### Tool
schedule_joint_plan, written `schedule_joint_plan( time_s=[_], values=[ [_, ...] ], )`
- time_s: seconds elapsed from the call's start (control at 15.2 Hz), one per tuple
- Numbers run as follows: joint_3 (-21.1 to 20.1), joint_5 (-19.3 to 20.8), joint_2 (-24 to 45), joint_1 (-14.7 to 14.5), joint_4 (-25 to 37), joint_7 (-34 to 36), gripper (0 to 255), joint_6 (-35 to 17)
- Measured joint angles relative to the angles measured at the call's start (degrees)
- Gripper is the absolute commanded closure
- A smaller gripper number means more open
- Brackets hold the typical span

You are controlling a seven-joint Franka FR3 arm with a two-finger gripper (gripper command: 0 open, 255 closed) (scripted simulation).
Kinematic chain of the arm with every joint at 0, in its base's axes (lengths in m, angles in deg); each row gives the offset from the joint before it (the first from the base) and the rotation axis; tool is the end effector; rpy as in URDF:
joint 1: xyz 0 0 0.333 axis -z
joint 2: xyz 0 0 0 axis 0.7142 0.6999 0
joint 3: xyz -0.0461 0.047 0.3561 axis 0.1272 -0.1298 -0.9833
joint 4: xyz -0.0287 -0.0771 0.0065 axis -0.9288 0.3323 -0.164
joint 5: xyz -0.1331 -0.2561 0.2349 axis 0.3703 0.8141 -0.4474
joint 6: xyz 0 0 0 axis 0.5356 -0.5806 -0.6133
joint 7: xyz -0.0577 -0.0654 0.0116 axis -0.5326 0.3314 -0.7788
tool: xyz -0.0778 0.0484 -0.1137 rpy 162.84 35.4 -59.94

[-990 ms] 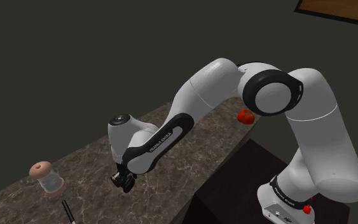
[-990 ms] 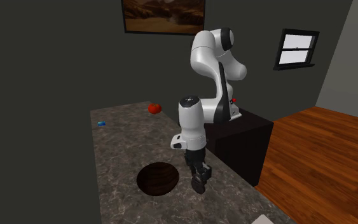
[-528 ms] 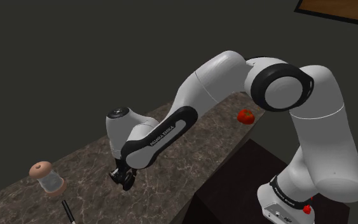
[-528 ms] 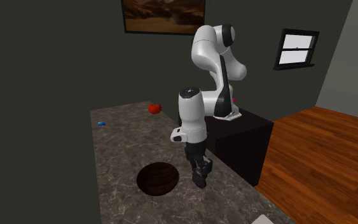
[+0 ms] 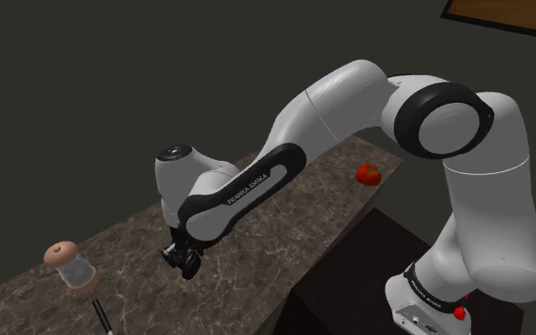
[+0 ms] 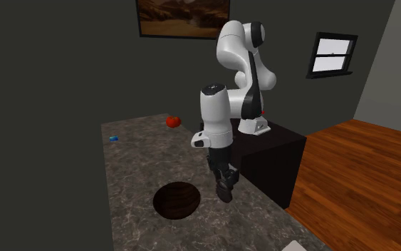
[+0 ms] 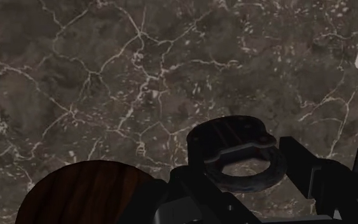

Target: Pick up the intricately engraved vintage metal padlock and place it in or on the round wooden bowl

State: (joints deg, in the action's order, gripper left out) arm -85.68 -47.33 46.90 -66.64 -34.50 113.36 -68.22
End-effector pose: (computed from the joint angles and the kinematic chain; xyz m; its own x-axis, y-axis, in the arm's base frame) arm 0.5080 0.4250 0.2283 0.9791 0.1702 -0.1112 0.1606 -0.9829 -0.0903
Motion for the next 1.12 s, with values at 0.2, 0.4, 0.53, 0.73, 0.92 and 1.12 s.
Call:
schedule_joint_plan(
  time_s=[0.2,0.4,0.53,0.73,0.92,1.12],
  values=[
    [-0.38,-0.45,-1.33,0.25,0.21,-0.07,255,1.52],
    [-0.81,-0.96,-2.91,0.59,0.14,-0.21,255,2.97],
    [-1.07,-1.31,-3.95,0.83,0.28,-0.32,255,4.11],
    [-0.70,-1.48,-3.81,2.35,1.97,-2.37,255,5.83],
    [0.09,-1.59,-2.94,4.78,5.14,-5.82,255,8.43],
    [0.93,-1.43,-1.11,6.53,9.66,-8.74,255,11.40]
  ],
)
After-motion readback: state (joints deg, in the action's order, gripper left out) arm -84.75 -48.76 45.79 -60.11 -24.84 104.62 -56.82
